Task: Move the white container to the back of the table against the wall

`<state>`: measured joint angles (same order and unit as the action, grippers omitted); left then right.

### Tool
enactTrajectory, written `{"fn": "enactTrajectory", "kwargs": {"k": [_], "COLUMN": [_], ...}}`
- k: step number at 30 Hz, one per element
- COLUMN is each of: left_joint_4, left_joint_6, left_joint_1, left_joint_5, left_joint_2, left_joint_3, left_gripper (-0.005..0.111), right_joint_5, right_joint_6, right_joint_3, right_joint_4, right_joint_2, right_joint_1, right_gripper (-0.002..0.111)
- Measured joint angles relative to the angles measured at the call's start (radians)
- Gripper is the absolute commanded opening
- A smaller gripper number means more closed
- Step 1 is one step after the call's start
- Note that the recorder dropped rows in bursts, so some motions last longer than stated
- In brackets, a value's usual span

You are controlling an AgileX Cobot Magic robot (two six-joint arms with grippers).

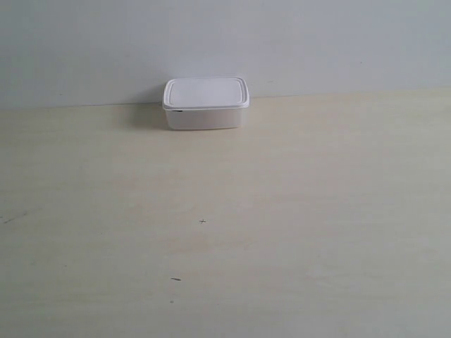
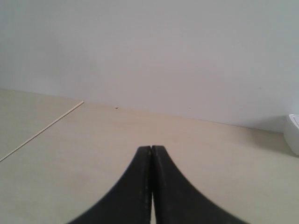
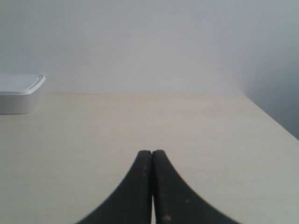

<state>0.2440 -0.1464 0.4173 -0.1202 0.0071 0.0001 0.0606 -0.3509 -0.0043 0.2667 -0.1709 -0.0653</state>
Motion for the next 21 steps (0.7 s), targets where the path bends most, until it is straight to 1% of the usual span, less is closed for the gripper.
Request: {"fn": "enactTrajectory", "kwargs": {"k": [4, 11, 21], "left_joint_4": [0.000, 0.000, 0.000], "left_joint_6": [0.000, 0.000, 0.000], "left_joint_1": [0.000, 0.000, 0.000], "left_joint_5": [-0.035, -0.135, -0.144], "left_joint_2": [0.000, 0.000, 0.000], "left_joint_3": [0.000, 0.000, 0.000], "left_gripper": [0.000, 0.000, 0.000], "right_joint_5": [0.002, 0.004, 0.006], "right_joint_6": [0.000, 0.000, 0.000], "right_joint_3": [0.000, 0.000, 0.000], "right_joint_4": [0.000, 0.000, 0.000], "right_joint_2": [0.000, 0.011, 0.018], "right_joint_1": [0.000, 0.000, 0.000], "right_gripper": [0.000, 0.000, 0.000]}}
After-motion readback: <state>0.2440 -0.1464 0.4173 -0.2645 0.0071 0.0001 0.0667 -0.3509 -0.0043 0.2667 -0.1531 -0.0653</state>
